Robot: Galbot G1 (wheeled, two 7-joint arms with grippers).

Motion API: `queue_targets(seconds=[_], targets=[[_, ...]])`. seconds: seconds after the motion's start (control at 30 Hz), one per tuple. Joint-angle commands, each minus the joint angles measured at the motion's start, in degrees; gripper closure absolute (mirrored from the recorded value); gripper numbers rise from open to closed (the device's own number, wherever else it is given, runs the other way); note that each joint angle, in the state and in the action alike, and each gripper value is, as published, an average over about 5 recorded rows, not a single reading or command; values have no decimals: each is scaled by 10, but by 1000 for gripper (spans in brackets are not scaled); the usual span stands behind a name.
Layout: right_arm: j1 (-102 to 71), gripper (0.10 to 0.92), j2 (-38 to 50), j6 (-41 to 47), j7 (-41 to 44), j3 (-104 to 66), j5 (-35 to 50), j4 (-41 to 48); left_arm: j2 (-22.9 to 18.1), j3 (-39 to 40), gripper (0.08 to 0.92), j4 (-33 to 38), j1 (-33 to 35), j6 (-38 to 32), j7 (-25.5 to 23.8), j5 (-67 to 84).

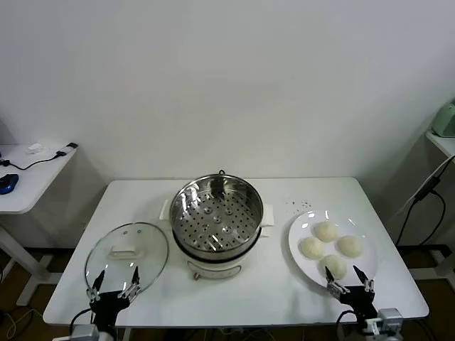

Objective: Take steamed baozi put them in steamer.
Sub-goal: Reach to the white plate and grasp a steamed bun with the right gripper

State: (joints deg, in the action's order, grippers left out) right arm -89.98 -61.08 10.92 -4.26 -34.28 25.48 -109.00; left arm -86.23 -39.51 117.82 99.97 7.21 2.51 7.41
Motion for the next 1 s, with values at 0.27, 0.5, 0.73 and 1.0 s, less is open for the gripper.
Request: queue_targets(seconds=[0.27,0.5,0.73,1.0], targets=[[512,203,242,61,263,243,-143,245,15,4,177,2,-4,0,-3,5],[824,203,374,-87,585,608,-180,357,13,7,177,0,-4,-6,-2,5],[1068,203,362,-157,756,911,-191,435,11,12,177,0,-2,-7,-4,2],[1152,203,288,-59,713,1076,-147,454,15,14,177,-4,0,-10,-5,1]])
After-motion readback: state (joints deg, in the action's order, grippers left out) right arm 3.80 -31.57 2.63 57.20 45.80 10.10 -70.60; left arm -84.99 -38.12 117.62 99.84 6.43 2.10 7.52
